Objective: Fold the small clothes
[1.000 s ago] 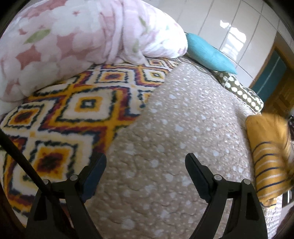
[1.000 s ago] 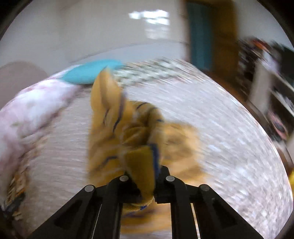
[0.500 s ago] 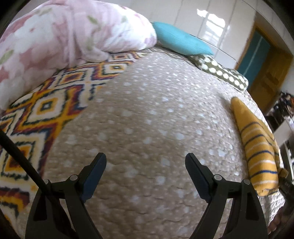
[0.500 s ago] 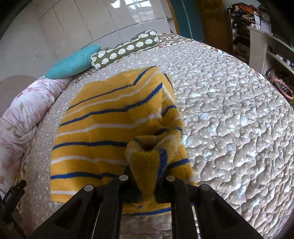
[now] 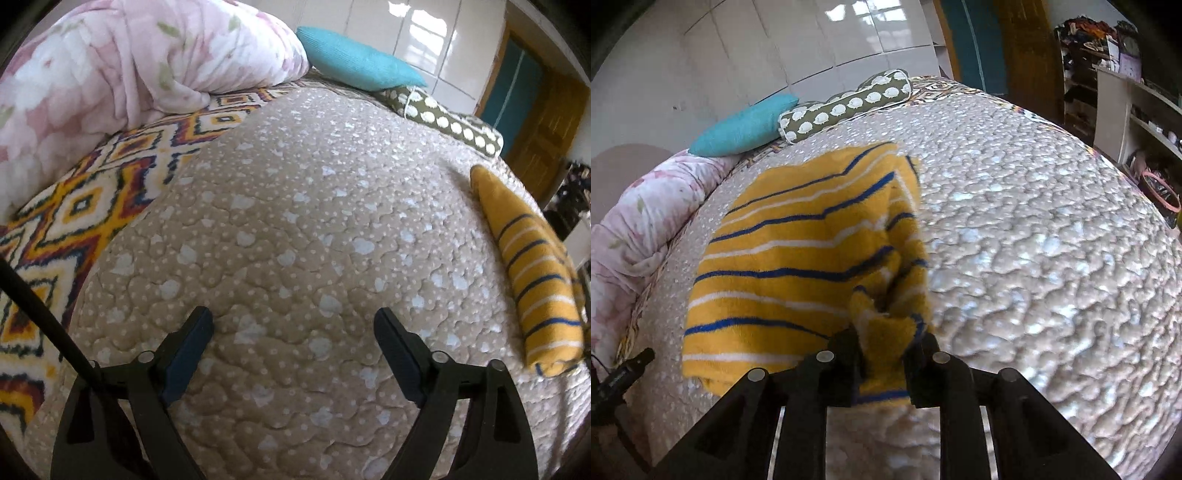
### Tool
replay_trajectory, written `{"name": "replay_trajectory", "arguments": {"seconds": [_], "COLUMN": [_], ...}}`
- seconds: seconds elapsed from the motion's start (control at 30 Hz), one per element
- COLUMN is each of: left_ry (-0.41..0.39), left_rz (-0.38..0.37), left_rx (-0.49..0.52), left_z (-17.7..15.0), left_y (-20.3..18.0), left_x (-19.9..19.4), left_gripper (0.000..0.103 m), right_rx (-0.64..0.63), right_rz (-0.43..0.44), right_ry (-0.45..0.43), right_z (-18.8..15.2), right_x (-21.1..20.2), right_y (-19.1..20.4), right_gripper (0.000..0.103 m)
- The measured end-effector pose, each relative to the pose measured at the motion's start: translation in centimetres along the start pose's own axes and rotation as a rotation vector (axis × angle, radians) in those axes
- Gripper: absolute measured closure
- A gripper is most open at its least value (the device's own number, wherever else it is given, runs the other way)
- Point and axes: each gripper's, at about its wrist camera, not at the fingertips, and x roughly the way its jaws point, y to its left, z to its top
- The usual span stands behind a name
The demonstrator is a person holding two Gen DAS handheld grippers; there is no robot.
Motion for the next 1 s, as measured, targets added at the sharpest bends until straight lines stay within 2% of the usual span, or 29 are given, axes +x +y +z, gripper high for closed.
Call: {"name": "replay_trajectory", "arguments": {"seconds": [0.07, 0.17, 0.2, 0.23, 0.33, 0.4, 0.57, 0.67, 0.7, 0.77, 0.8, 0.83, 0.87, 0.9, 0.93, 1.0], "left_ry": [0.000, -0.007, -0.011, -0.019, -0.021, -0.032, -0.032, -0.027, -0.002, 0.073, 0.097, 0.092, 0.090, 0.100, 0.125, 0.132], "left_rz": [0.000, 0.001, 0.018, 0.022, -0.080, -0.142, -0.288, -0.298, -0.292, -0.287, -0.300, -0.317, -0.326, -0.329, -0.327, -0.334], "left_rx": [0.005, 0.002, 0.012, 0.022, 0.074, 0.134, 0.236, 0.310, 0.342, 0.368, 0.349, 0.320, 0.287, 0.273, 0.258, 0.242], "left_z": [0.0, 0.0, 0.1, 0.1, 0.6, 1.5, 3.3, 3.7, 3.6, 2.9, 2.4, 2.3, 2.3, 2.4, 2.7, 3.3], "left_y": [-0.1, -0.2, -0.5, -0.9, -4.0, -7.4, -16.3, -20.6, -21.9, -23.4, -23.5, -23.1, -22.6, -22.3, -22.0, -21.5], "left_x": [0.1, -0.1, -0.4, -0.9, -2.7, -3.7, -3.2, -1.4, -0.1, 2.4, 3.5, 3.9, 4.1, 4.1, 3.9, 2.6], "left_gripper": [0.012, 0.012, 0.017, 0.028, 0.037, 0.040, 0.040, 0.040, 0.040, 0.039, 0.038, 0.035, 0.033, 0.033, 0.033, 0.034], "right_rx": [0.026, 0.012, 0.006, 0.001, 0.005, -0.010, -0.024, -0.012, -0.006, 0.006, 0.010, 0.026, 0.113, 0.191, 0.232, 0.305], "right_rz": [0.031, 0.049, 0.058, 0.078, 0.163, 0.213, 0.332, 0.311, 0.296, 0.282, 0.255, 0.220, 0.266, 0.339, 0.367, 0.414], "right_ry": [-0.037, -0.137, -0.156, -0.162, -0.138, -0.114, -0.001, 0.022, 0.018, 0.002, -0.017, -0.020, -0.009, -0.001, -0.006, -0.007], "right_z": [0.2, 1.0, 1.4, 2.0, 4.2, 5.9, 8.6, 9.0, 8.9, 8.5, 8.0, 7.5, 7.3, 7.4, 7.4, 7.2], "right_x": [-2.0, -5.0, -5.4, -5.5, -4.1, -2.4, 3.1, 6.1, 6.8, 7.7, 8.1, 8.4, 8.7, 8.9, 8.9, 9.0], "right_y": [-0.8, -1.6, -1.6, -1.7, -1.5, -0.8, 0.5, -0.4, -1.1, -2.5, -3.5, -4.4, -6.2, -7.7, -8.6, -10.2], "right_gripper": [0.077, 0.076, 0.076, 0.076, 0.076, 0.082, 0.083, 0.083, 0.085, 0.089, 0.088, 0.078, 0.058, 0.061, 0.061, 0.069]}}
